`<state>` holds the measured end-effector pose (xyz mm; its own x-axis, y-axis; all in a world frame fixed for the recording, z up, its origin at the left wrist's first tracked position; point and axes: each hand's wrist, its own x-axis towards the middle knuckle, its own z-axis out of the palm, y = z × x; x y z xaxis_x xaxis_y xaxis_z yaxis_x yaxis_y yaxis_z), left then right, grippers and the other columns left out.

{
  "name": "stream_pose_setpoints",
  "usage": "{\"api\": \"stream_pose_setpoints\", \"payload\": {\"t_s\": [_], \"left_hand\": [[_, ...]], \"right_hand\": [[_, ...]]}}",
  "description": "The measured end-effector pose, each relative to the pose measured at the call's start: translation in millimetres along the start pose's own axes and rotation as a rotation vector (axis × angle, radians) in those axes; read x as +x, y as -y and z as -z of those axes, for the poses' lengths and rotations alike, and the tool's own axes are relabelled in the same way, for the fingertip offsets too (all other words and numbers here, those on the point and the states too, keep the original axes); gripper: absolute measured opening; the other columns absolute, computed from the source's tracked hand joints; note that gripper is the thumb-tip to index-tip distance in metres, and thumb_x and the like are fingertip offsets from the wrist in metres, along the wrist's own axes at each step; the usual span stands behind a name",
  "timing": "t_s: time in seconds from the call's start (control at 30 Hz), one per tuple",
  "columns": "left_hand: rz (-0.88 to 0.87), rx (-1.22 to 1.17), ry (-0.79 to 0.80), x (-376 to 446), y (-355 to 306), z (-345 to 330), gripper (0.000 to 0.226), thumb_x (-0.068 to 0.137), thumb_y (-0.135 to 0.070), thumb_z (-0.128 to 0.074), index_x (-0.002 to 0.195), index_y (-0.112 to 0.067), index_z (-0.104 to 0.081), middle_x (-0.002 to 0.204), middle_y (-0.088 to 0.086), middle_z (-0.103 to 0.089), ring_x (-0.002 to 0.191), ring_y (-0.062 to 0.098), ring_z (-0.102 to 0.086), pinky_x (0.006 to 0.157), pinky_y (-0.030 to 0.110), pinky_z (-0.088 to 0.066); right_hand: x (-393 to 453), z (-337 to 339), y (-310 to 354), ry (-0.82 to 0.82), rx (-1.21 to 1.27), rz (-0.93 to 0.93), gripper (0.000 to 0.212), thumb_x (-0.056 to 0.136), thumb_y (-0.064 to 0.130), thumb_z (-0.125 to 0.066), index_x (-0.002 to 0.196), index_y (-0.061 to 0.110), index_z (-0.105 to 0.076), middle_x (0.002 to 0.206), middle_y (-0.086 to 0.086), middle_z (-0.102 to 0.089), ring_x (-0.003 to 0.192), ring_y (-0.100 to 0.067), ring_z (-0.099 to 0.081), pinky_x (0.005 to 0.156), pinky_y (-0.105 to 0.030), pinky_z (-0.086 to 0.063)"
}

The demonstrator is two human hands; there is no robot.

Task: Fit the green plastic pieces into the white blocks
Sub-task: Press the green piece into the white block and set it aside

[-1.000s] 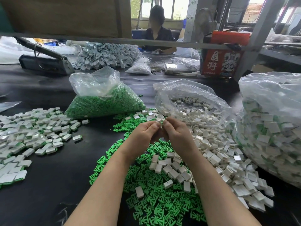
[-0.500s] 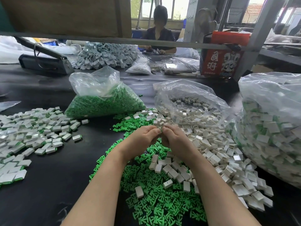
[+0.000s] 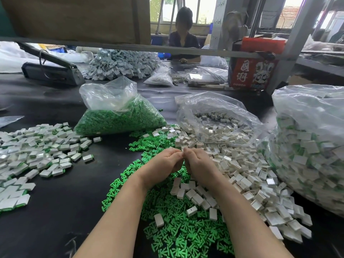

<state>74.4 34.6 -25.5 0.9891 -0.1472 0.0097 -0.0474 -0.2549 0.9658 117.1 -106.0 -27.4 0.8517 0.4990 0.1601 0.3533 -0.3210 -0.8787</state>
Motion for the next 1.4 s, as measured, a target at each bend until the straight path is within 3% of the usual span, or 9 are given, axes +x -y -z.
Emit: {"api": "stream_pose_setpoints", "payload": {"t_s": [0.13, 0.37, 0.5, 0.6, 0.77, 0.93, 1.07, 1.2, 1.4], "left_hand": [[0.013, 0.012, -0.031, -1.6, -0.8, -1.5, 0.039, 0.105, -0.023, -0.037, 0.105, 0.013, -0.053, 0.085, 0.009, -0.042, 0.075, 0.021, -0.033, 0.070, 0.039, -0.030], [0.027, -0.050, -0.018, -2.3, -4.5, -3.2, 0.054, 0.091, -0.039, -0.042, 0.107, 0.011, -0.053, 0.086, 0.009, -0.042, 0.077, 0.021, -0.035, 0.072, 0.039, -0.032], [0.043, -0.064, -0.035, -3.0, -4.0, -4.9, 0.050, 0.095, -0.036, -0.042, 0.109, 0.010, -0.053, 0.087, 0.009, -0.044, 0.079, 0.023, -0.036, 0.075, 0.043, -0.031], [0.051, -0.049, -0.051, -1.8, -2.4, -5.5, 0.043, 0.095, -0.039, -0.042, 0.109, -0.002, -0.060, 0.093, 0.010, -0.051, 0.085, 0.022, -0.043, 0.082, 0.041, -0.039], [0.055, -0.054, -0.021, 1.2, 1.7, -3.4, 0.033, 0.102, -0.035, -0.041, 0.111, -0.011, -0.062, 0.100, 0.012, -0.056, 0.092, 0.023, -0.049, 0.095, 0.052, -0.044], [-0.020, 0.098, 0.002, 5.2, -0.9, -1.3, 0.021, 0.103, -0.027, -0.042, 0.105, -0.029, -0.062, 0.089, -0.020, -0.067, 0.084, -0.005, -0.060, 0.078, 0.016, -0.048], [-0.061, 0.178, -0.045, 5.9, 0.5, 3.9, 0.021, 0.102, -0.029, -0.044, 0.097, -0.022, -0.063, 0.067, -0.022, -0.056, 0.063, 0.003, -0.048, 0.063, 0.021, -0.042], [-0.028, -0.035, -0.074, 1.2, 1.9, 10.2, 0.035, 0.095, -0.038, -0.045, 0.097, -0.006, -0.060, 0.083, 0.004, -0.052, 0.079, 0.017, -0.045, 0.080, 0.038, -0.039], [-0.005, -0.167, -0.087, -1.4, 1.4, 14.0, 0.040, 0.089, -0.038, -0.049, 0.094, 0.000, -0.059, 0.086, 0.007, -0.051, 0.083, 0.019, -0.045, 0.088, 0.039, -0.037]], "right_hand": [[-0.3, -0.6, 3.0, -0.009, -0.071, 0.006, 0.048, 0.104, 0.021, -0.036, 0.058, 0.015, -0.046, 0.050, 0.004, -0.039, 0.047, -0.012, -0.032, 0.053, -0.035, -0.026], [0.8, -1.0, -0.6, -0.022, -0.075, 0.016, 0.049, 0.104, 0.022, -0.036, 0.056, 0.018, -0.046, 0.047, 0.008, -0.039, 0.045, -0.009, -0.032, 0.052, -0.034, -0.027], [2.2, -3.0, -4.7, -0.054, -0.071, 0.021, 0.049, 0.103, 0.024, -0.035, 0.055, 0.021, -0.045, 0.043, 0.012, -0.043, 0.044, -0.003, -0.033, 0.049, -0.028, -0.028], [2.1, -3.6, -6.7, -0.060, -0.059, 0.025, 0.049, 0.103, 0.026, -0.035, 0.055, 0.022, -0.045, 0.042, 0.015, -0.044, 0.043, -0.002, -0.035, 0.046, -0.022, -0.027], [2.8, -2.0, -7.7, -0.030, -0.007, 0.019, 0.052, 0.105, 0.027, -0.033, 0.056, 0.022, -0.050, 0.042, 0.014, -0.045, 0.041, -0.001, -0.036, 0.049, -0.026, -0.029], [2.1, 0.4, -1.9, -0.058, 0.151, -0.063, 0.066, 0.106, 0.036, -0.031, 0.047, 0.029, -0.060, 0.040, 0.010, -0.040, 0.038, -0.002, -0.032, 0.044, -0.024, -0.027], [3.6, 4.0, 2.5, -0.127, 0.247, -0.123, 0.056, 0.106, 0.027, -0.034, 0.053, 0.022, -0.052, 0.042, 0.012, -0.044, 0.039, 0.001, -0.036, 0.049, -0.021, -0.030], [1.1, 10.8, 8.4, -0.109, 0.427, -0.148, 0.035, 0.105, 0.020, -0.037, 0.071, 0.015, -0.045, 0.053, 0.006, -0.040, 0.044, -0.006, -0.036, 0.053, -0.024, -0.033], [-3.9, 12.5, 11.3, -0.068, 0.371, 0.006, 0.025, 0.101, 0.018, -0.048, 0.084, 0.003, -0.057, 0.056, 0.008, -0.045, 0.054, -0.013, -0.042, 0.052, -0.019, -0.036]]}}
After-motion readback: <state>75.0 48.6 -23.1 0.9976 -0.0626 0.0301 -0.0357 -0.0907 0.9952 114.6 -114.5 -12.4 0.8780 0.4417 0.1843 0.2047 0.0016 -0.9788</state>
